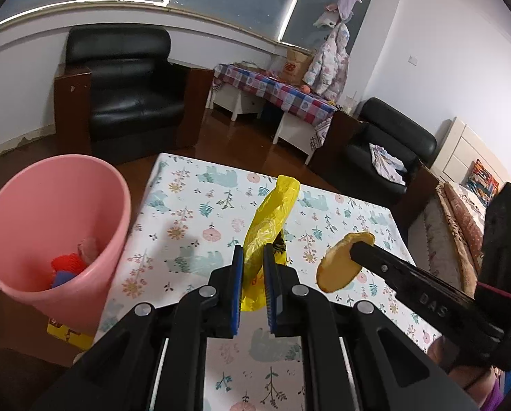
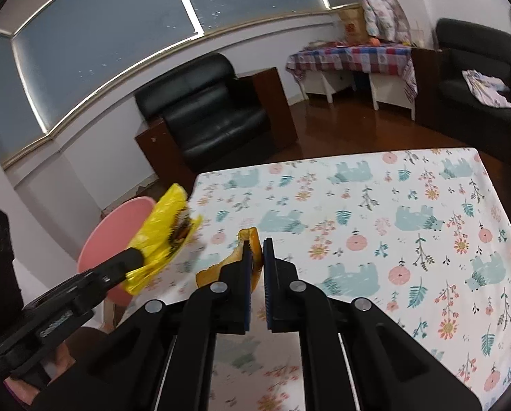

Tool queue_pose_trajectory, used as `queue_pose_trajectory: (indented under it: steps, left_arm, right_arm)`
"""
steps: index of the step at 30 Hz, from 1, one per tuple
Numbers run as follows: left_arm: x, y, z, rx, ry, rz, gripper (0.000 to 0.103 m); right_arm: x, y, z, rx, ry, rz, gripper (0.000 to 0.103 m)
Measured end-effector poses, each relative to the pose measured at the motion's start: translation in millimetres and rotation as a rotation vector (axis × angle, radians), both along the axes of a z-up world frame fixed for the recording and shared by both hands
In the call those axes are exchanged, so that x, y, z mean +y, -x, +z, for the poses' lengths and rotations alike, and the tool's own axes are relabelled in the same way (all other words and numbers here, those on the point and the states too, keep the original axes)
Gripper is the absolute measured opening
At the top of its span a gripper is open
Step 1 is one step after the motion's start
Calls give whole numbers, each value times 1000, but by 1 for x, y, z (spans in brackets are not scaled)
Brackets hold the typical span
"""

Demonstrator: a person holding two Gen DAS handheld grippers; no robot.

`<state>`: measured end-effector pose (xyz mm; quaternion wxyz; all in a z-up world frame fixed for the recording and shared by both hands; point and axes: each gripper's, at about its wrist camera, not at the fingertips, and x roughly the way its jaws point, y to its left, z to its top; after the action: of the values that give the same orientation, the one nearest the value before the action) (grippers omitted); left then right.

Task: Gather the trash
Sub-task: 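Carry the yellow bag and orange chip over the pink bin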

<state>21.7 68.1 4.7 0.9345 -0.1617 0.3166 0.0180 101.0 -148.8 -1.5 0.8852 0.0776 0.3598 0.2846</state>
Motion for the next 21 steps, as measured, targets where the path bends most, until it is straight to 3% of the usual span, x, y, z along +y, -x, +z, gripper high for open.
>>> queue_pose_trajectory:
  steps: [21]
  left_arm:
    - [31, 49, 15, -35, -55, 158, 10]
  right_arm:
    - [36, 46, 25, -53, -12, 104, 6]
